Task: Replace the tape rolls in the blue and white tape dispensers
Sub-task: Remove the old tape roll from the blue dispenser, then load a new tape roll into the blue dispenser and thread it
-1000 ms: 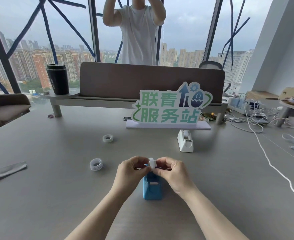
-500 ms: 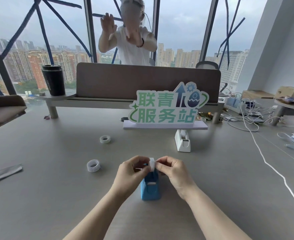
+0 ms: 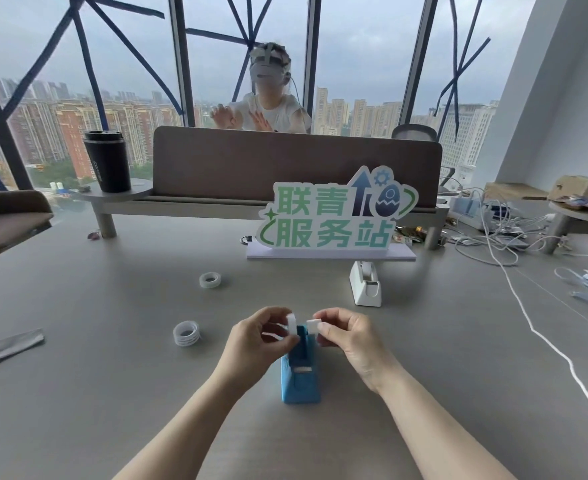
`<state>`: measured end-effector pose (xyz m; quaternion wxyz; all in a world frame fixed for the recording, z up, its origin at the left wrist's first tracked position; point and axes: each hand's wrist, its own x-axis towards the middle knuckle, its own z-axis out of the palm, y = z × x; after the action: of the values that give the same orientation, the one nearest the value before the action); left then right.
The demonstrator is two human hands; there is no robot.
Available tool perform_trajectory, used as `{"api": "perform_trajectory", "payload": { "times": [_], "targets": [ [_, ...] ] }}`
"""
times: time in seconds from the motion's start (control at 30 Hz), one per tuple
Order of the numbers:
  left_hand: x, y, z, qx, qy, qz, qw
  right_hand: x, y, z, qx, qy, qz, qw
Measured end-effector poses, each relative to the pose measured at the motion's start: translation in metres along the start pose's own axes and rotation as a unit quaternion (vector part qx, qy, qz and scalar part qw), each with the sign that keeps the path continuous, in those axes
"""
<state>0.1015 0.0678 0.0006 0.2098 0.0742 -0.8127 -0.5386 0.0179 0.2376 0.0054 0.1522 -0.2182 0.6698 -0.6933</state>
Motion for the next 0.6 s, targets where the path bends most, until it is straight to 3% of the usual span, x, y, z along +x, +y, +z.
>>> {"api": "perform_trajectory", "payload": {
  "times": [0.17,0.37,0.5,0.6],
  "targets": [
    [-0.005,-0.009,-0.013,-0.002,0.065,-0.025,0.998,0.022,-0.006,0.015,-0.188,0.031,-0.038,0.981],
    [-0.017,-0.027,-0.037,-0.011,0.151,-0.073,0.986,0.061,-0.025,0.077,-0.463,-0.079,-0.107,0.876],
    [-0.017,-0.037,-0.047,0.01,0.147,-0.09,0.985,0.076,-0.016,0.095,-0.553,-0.159,-0.073,0.815],
    [-0.013,-0.042,-0.046,0.025,0.133,-0.099,0.986,0.074,-0.007,0.092,-0.559,-0.17,-0.055,0.809]
  ]
}}
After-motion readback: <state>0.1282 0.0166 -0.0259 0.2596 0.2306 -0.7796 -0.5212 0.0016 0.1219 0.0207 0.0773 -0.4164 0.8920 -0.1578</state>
